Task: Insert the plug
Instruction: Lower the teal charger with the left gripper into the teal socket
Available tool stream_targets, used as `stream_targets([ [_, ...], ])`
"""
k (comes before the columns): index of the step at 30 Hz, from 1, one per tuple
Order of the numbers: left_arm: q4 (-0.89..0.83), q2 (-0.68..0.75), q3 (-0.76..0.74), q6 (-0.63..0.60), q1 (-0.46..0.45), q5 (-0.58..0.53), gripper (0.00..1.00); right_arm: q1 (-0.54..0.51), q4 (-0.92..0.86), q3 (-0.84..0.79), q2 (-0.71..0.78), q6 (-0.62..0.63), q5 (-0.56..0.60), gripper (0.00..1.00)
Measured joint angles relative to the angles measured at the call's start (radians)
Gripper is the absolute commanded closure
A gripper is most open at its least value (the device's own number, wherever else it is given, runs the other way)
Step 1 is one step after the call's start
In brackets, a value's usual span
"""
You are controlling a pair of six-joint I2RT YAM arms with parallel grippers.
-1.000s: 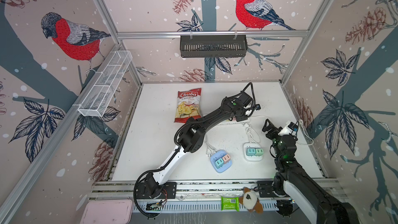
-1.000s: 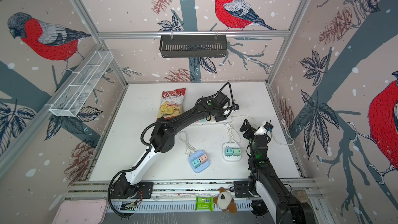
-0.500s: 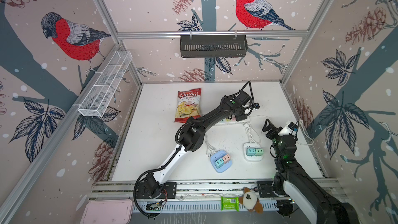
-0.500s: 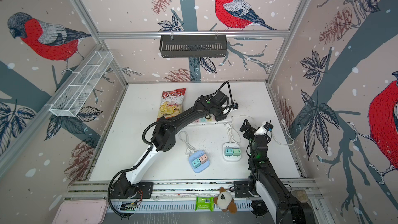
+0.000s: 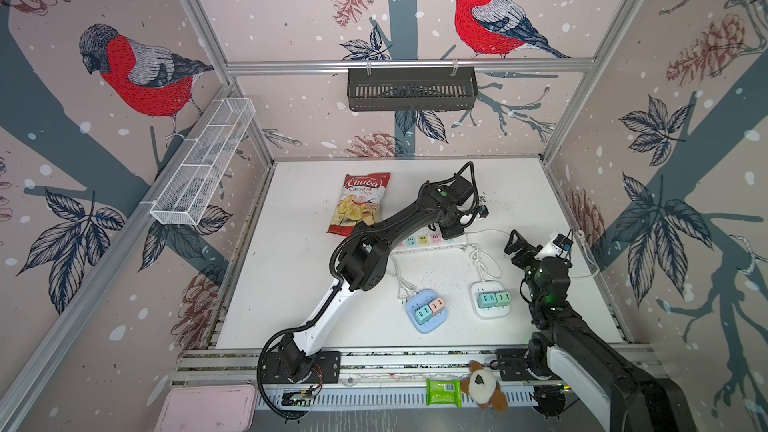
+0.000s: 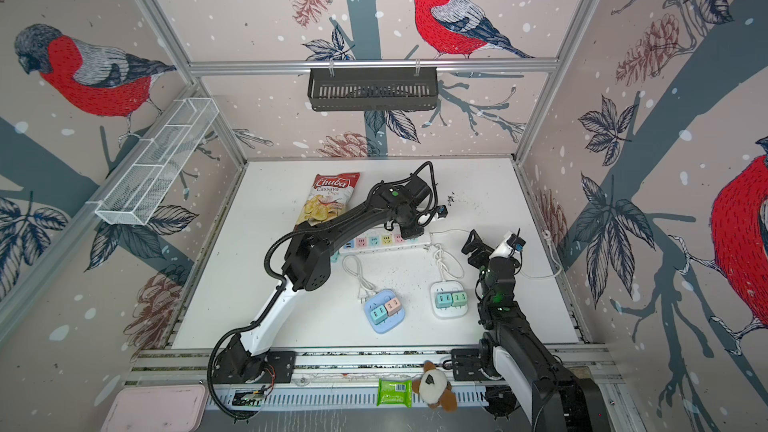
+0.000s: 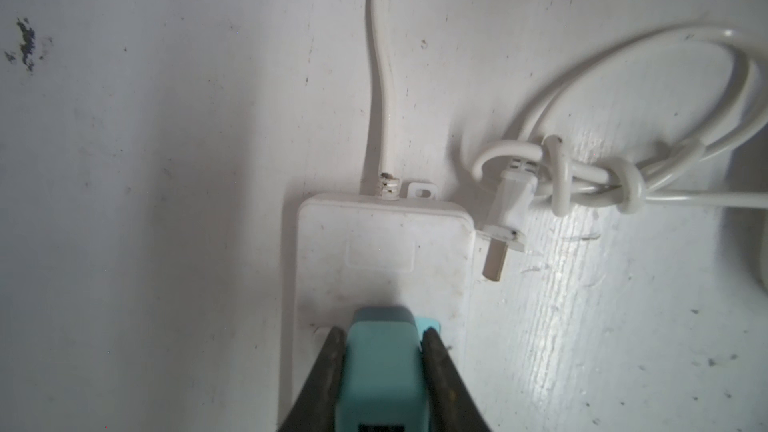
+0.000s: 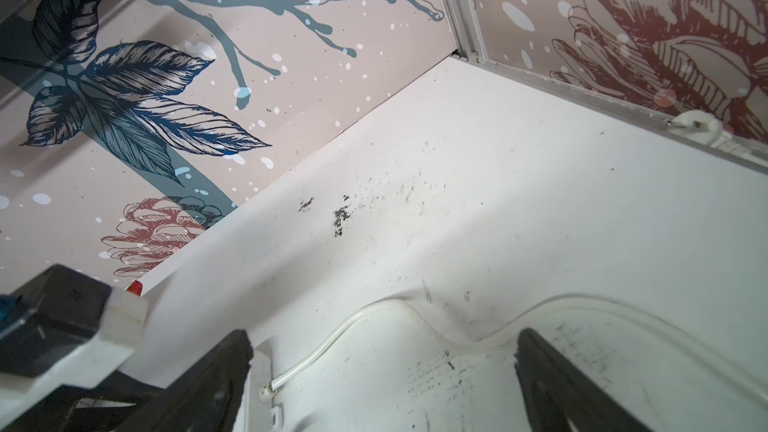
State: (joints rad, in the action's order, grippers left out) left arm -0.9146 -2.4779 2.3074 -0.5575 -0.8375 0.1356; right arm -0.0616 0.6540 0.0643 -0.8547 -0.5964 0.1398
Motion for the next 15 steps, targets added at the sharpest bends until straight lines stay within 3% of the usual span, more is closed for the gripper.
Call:
stream_targets([
  [3,0.028,-0.007,-0.016,0.000,0.036,0.080,1.00,-0.054,0.005,0.010,-0.025,0.024,-0.002,0.00],
  [8,0.093,0.023,-0.087,-0.018,0.067,0.179,1.00,-0.277,0.010,0.032,-0.031,0.104,0.121,0.00],
  [15,0.089,0.061,-0.121,-0.045,0.071,0.163,1.00,-0.274,0.005,0.037,-0.021,0.129,0.193,0.00],
])
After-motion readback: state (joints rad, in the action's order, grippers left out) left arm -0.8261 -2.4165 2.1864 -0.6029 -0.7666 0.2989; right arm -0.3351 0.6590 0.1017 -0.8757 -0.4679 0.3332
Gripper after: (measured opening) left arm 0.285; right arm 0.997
